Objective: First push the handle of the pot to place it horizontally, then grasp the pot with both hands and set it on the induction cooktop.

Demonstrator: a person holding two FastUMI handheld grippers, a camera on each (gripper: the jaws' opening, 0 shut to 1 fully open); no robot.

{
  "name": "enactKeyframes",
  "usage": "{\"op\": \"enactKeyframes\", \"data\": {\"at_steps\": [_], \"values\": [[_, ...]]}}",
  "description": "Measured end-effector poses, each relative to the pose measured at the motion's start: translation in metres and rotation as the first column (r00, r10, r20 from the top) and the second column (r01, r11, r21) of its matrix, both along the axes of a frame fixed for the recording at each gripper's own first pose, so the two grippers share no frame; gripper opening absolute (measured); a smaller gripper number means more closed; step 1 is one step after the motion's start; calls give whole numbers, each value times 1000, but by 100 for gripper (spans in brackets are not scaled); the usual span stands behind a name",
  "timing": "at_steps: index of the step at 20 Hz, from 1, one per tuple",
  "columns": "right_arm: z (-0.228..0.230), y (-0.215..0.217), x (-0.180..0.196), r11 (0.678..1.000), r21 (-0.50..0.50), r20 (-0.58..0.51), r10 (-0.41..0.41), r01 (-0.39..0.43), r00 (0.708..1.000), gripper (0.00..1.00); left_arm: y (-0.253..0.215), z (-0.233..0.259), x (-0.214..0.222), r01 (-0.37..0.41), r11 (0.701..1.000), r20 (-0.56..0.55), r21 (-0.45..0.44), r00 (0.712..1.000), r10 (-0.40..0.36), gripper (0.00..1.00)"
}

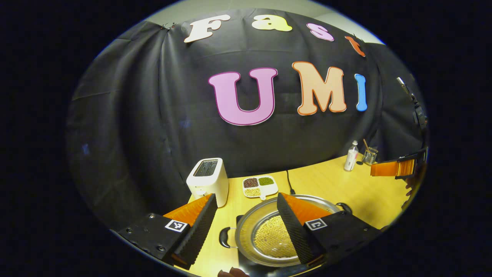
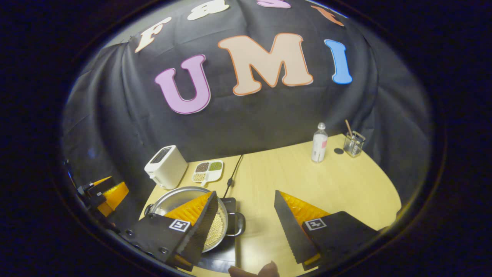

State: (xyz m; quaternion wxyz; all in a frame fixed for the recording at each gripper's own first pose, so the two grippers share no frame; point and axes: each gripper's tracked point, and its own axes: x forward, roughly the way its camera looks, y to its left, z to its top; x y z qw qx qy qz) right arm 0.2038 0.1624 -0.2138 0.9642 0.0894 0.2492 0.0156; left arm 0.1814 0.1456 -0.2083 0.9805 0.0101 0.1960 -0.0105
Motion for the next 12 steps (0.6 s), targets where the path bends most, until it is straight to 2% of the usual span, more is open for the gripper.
{"op": "enactKeyframes", "data": {"at_steps": [1,4,5,6,12], "values": [[16,-11,-6,1000,-15,38,10,-10,999,89,-13,11,-8,-4,1000,12,-21,1000,5,95],[52,-46,-35,997,-66,123,46,-38,991,89,-47,53,-33,-19,999,60,-32,998,21,96],[65,-59,-44,996,-80,151,55,-43,987,92,-59,71,-41,-23,999,82,-35,996,26,95],[78,-70,-54,995,-87,183,59,-44,981,89,-73,89,-51,-24,999,110,-42,994,29,95],[144,-117,-114,994,-74,282,97,-79,955,88,-150,160,-113,-36,995,214,-98,975,56,95]]}}
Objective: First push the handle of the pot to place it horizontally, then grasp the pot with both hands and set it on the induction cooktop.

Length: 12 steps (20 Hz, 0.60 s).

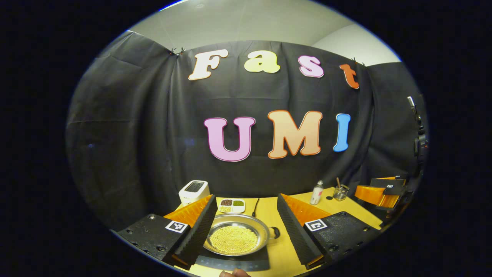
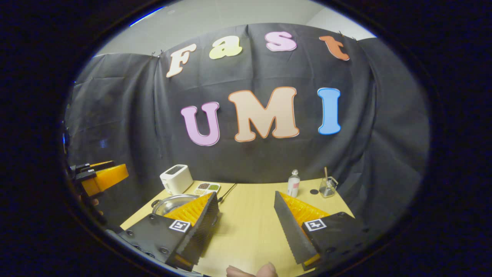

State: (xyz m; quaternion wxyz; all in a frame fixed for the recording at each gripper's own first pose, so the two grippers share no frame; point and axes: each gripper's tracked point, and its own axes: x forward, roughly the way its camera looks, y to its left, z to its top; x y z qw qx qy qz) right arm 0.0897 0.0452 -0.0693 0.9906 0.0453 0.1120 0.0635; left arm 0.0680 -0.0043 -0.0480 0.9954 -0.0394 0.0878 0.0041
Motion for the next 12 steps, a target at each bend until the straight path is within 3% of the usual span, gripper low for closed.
{"op": "enactKeyframes", "data": {"at_steps": [2,5,8,12], "values": [[30,-18,-9,1000,4,54,-10,10,999,91,-16,26,-13,15,1000,33,-6,999,-14,95],[68,-32,-19,999,20,126,-27,25,992,88,-25,64,-23,14,1000,118,-24,993,-11,95],[85,-34,-42,999,13,155,-32,30,987,88,-24,85,-36,14,999,153,-49,988,-6,94],[94,-19,-60,1000,11,177,-29,27,984,89,-13,92,-59,-13,1000,161,1,987,13,93]]}}
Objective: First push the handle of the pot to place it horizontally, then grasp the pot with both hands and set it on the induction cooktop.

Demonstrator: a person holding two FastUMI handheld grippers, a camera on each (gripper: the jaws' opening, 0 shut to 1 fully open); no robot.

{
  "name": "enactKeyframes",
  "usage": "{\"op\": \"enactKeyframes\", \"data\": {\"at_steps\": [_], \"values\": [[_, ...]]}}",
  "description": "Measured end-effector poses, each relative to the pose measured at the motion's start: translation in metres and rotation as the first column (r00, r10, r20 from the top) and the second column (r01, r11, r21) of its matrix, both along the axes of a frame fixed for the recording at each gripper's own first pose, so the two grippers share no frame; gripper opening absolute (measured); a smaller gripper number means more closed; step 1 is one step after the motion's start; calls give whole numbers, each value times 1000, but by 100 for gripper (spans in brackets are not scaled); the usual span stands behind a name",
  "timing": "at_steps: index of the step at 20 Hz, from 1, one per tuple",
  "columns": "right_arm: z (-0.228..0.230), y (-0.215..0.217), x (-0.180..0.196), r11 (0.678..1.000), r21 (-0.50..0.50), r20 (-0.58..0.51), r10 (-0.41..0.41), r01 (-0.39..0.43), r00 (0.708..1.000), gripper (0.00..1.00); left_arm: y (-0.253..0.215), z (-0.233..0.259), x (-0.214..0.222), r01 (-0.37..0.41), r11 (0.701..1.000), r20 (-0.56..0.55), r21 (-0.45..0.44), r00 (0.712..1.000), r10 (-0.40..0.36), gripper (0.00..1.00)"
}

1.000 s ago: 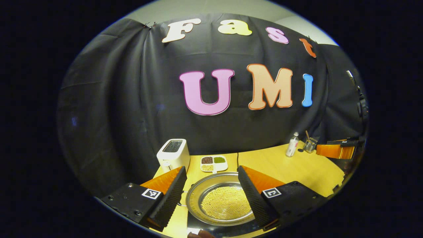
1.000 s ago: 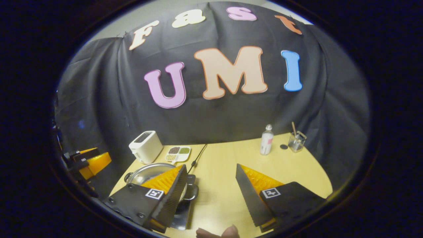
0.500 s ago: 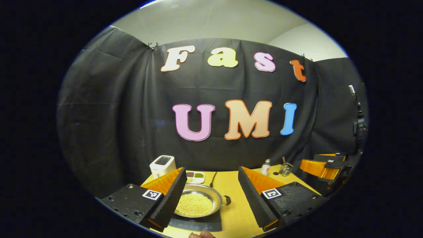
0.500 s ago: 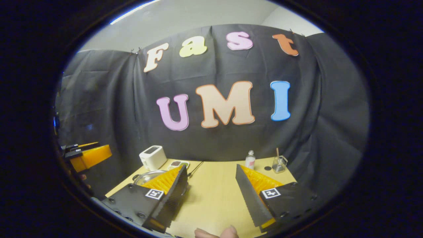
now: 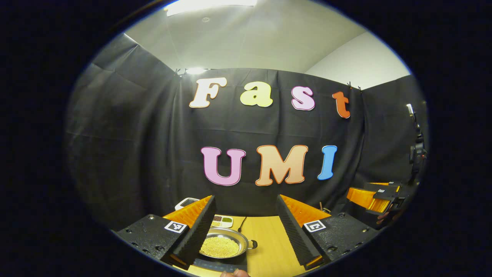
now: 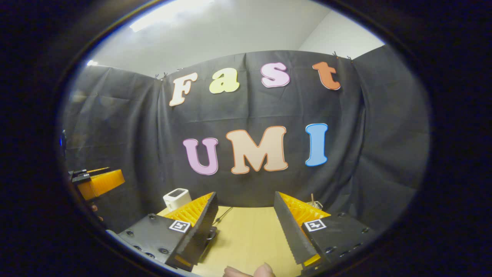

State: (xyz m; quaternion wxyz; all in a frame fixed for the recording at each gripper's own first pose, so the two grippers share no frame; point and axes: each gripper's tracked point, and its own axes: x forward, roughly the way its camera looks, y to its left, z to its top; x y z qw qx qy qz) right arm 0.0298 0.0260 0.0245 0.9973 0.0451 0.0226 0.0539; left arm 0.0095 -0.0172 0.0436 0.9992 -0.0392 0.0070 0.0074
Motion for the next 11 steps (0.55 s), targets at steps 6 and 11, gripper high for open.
{"op": "enactKeyframes", "data": {"at_steps": [6,11], "values": [[18,12,-23,998,-41,59,-41,44,997,88,-5,2,-16,37,999,13,29,999,-37,93],[20,15,-35,996,-52,72,-71,75,995,88,-1,3,-18,52,998,32,45,998,-53,92]]}}
